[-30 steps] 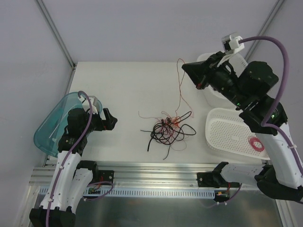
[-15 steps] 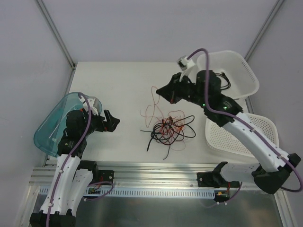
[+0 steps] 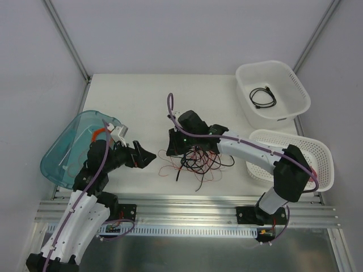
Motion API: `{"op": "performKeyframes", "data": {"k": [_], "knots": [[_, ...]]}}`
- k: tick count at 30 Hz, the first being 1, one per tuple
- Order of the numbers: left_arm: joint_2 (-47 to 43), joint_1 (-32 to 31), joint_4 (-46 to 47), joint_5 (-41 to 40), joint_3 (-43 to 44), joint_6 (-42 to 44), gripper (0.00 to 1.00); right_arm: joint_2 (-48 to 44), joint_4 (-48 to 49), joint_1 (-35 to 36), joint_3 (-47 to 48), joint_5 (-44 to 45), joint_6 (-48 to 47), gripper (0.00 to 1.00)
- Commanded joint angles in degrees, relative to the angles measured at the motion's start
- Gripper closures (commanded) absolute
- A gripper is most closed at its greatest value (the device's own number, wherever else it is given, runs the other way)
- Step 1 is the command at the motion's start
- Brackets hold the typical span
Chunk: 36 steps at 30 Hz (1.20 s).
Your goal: Untangle the cables
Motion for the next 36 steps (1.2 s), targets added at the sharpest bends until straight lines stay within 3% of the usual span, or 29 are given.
{"op": "performKeyframes", "data": {"k": [1,6,12,18,27,31,35,36], "knots": [[-0.6,-5.1,4.3,-4.1,-1.8,-5.4,0.01,-3.1,5.3,0.3,1.3,-0.9,3.6,0.99],[1.7,-13.1,11.7,-9.6,-3.4,-6.5,0.01,-7.3,3.4,0.2,3.9,-0.6,2.0,0.99],[6.7,-24.8,19.4,-18.0,-1.5,-1.1,0.01,-12.3,0.6,0.2,6.1,1.1,1.9,0.99],[10.4,-35.4,24.8,-34.1,-0.8,-0.1,0.01,-17.3,1.3,0.3,5.2,4.2,5.6,0.99],[19.8,-46.1,41.6,-51.8,-2.1,-2.5,0.02,-23.0,4.4,0.4,1.7,8.4,9.2,0.99],[24.3,-49.8,47.3,-57.1,-1.4,-4.3,0.07,-25.0,5.4,0.4,-0.4,10.1,10.2,0.99],[28.1,-51.0,49.1,-62.2,-0.6,-6.2,0.19,-26.4,6.0,0.4,-1.7,10.6,10.8,0.99],[28.5,-51.1,49.7,-62.6,-0.6,-6.8,0.26,-26.9,6.2,0.4,-2.1,10.8,10.8,0.99]]}}
